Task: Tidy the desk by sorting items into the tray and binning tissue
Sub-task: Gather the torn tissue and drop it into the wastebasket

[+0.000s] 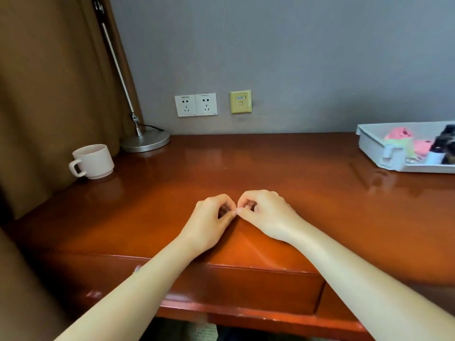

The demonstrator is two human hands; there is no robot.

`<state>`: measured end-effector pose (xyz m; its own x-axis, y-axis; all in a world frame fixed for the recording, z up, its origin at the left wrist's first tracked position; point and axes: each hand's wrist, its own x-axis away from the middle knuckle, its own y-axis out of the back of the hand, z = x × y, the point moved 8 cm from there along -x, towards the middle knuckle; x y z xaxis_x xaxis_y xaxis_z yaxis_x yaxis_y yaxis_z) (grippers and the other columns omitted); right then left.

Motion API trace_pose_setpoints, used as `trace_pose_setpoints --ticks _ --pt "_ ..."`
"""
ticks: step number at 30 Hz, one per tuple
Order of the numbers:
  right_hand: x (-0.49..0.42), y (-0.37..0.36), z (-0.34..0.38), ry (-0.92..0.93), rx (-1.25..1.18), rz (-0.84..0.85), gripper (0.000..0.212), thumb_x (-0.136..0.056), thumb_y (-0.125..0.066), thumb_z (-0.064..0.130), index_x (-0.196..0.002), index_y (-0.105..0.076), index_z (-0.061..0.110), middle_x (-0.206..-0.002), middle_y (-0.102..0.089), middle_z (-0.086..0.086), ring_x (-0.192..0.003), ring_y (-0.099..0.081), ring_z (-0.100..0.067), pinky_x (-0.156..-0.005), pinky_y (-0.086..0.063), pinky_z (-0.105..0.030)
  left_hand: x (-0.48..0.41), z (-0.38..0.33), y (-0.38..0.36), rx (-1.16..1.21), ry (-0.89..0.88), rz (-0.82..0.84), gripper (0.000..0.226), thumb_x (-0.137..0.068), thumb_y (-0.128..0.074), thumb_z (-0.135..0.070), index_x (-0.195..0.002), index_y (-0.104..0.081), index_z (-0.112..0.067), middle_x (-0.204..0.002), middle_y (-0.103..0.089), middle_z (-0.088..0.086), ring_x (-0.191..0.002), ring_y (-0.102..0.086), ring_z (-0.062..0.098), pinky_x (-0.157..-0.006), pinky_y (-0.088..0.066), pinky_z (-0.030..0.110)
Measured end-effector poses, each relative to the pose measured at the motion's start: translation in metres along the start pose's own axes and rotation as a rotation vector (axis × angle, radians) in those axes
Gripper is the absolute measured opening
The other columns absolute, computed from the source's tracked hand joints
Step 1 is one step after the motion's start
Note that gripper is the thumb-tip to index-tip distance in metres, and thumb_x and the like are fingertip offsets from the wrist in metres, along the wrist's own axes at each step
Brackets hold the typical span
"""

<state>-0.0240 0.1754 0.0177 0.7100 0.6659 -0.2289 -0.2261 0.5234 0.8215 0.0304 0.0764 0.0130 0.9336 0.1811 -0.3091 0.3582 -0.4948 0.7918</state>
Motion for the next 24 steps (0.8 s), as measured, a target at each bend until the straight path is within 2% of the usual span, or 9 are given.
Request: trace_pose_setpoints --ticks 4,6,10,12,15,17,19,21,24 --pt "0.039 0.028 -0.024 -0.05 -0.006 -0.061 0.013 -0.093 -0.054 0.034 -0.098 -0.064 0.029 -0.092 -0.058 0.013 -0.082 -0.058 -0.008 -0.078 -0.055 -0.026 0.009 -0.046 -0.022 0.069 -0.088 0.027 0.009 -0.092 -0.058 -0.019 -0.094 -0.063 -0.026 -0.09 -0.061 -0.014 -0.084 -0.059 0.003 -0.071 -0.046 0.006" --pt "0.068 0.044 -0.037 -0.068 -0.022 -0.096 0.009 -0.093 -0.055 0.03 -0.09 -0.064 0.029 -0.085 -0.059 0.013 -0.077 -0.057 -0.006 -0.072 -0.053 -0.025 0.016 -0.072 -0.035 0.112 -0.13 0.035 0.009 -0.091 -0.059 -0.016 -0.09 -0.064 -0.024 -0.084 -0.062 -0.014 -0.081 -0.058 0.001 -0.07 -0.046 0.007" --pt "0.133 0.077 -0.066 -0.134 -0.065 -0.182 0.014 -0.091 -0.054 0.027 -0.079 -0.061 0.029 -0.075 -0.062 0.01 -0.069 -0.058 -0.009 -0.067 -0.054 -0.036 0.037 -0.133 -0.067 0.217 -0.255 0.118 0.005 -0.089 -0.061 -0.015 -0.088 -0.062 -0.02 -0.078 -0.06 -0.014 -0.075 -0.056 -0.001 -0.065 -0.044 0.007" --pt "0.168 0.095 -0.082 -0.184 -0.075 -0.233 0.014 -0.089 -0.055 0.025 -0.077 -0.06 0.028 -0.071 -0.062 0.008 -0.067 -0.058 -0.01 -0.067 -0.052 -0.036 0.049 -0.164 -0.084 0.262 -0.32 0.155 0.007 -0.089 -0.062 -0.015 -0.087 -0.061 -0.021 -0.077 -0.06 -0.013 -0.074 -0.055 -0.002 -0.063 -0.043 0.008" --pt "0.23 0.126 -0.115 -0.276 -0.122 -0.343 0.017 -0.088 -0.055 0.018 -0.073 -0.057 0.025 -0.063 -0.057 0.008 -0.059 -0.052 -0.01 -0.06 -0.045 -0.032 0.07 -0.219 -0.116 0.317 -0.443 0.255 0.007 -0.09 -0.06 -0.014 -0.089 -0.061 -0.021 -0.079 -0.062 -0.01 -0.078 -0.057 0.005 -0.064 -0.046 0.014" --pt "0.257 0.134 -0.135 -0.314 -0.196 -0.359 0.017 -0.09 -0.053 0.016 -0.074 -0.056 0.022 -0.061 -0.055 0.004 -0.058 -0.051 -0.016 -0.06 -0.045 -0.036 0.081 -0.243 -0.126 0.339 -0.527 0.286 0.009 -0.091 -0.058 -0.012 -0.089 -0.062 -0.02 -0.079 -0.062 -0.009 -0.079 -0.058 0.009 -0.065 -0.046 0.017" --pt "0.298 0.145 -0.166 -0.403 -0.231 -0.416 0.019 -0.091 -0.052 0.017 -0.073 -0.055 0.024 -0.056 -0.055 0.004 -0.055 -0.05 -0.014 -0.059 -0.044 -0.037 0.092 -0.277 -0.15 0.348 -0.629 0.363 0.01 -0.091 -0.057 -0.011 -0.087 -0.062 -0.018 -0.077 -0.062 -0.008 -0.077 -0.057 0.009 -0.063 -0.043 0.014" --pt "0.34 0.148 -0.202 -0.489 -0.24 -0.469 0.021 -0.091 -0.051 0.018 -0.072 -0.054 0.028 -0.054 -0.056 0.007 -0.05 -0.048 -0.006 -0.055 -0.04 -0.03 0.102 -0.303 -0.182 0.344 -0.663 0.473 0.012 -0.092 -0.056 -0.011 -0.085 -0.062 -0.018 -0.075 -0.062 -0.006 -0.074 -0.058 0.01 -0.062 -0.041 0.01" --pt "0.396 0.135 -0.254 -0.644 -0.263 -0.471 0.026 -0.09 -0.053 0.016 -0.068 -0.055 0.03 -0.052 -0.058 0.008 -0.044 -0.044 -0.003 -0.052 -0.036 -0.025 0.111 -0.327 -0.239 0.334 -0.634 0.659 0.016 -0.089 -0.053 -0.009 -0.081 -0.062 -0.02 -0.075 -0.065 -0.001 -0.07 -0.062 0.011 -0.065 -0.046 0.016"
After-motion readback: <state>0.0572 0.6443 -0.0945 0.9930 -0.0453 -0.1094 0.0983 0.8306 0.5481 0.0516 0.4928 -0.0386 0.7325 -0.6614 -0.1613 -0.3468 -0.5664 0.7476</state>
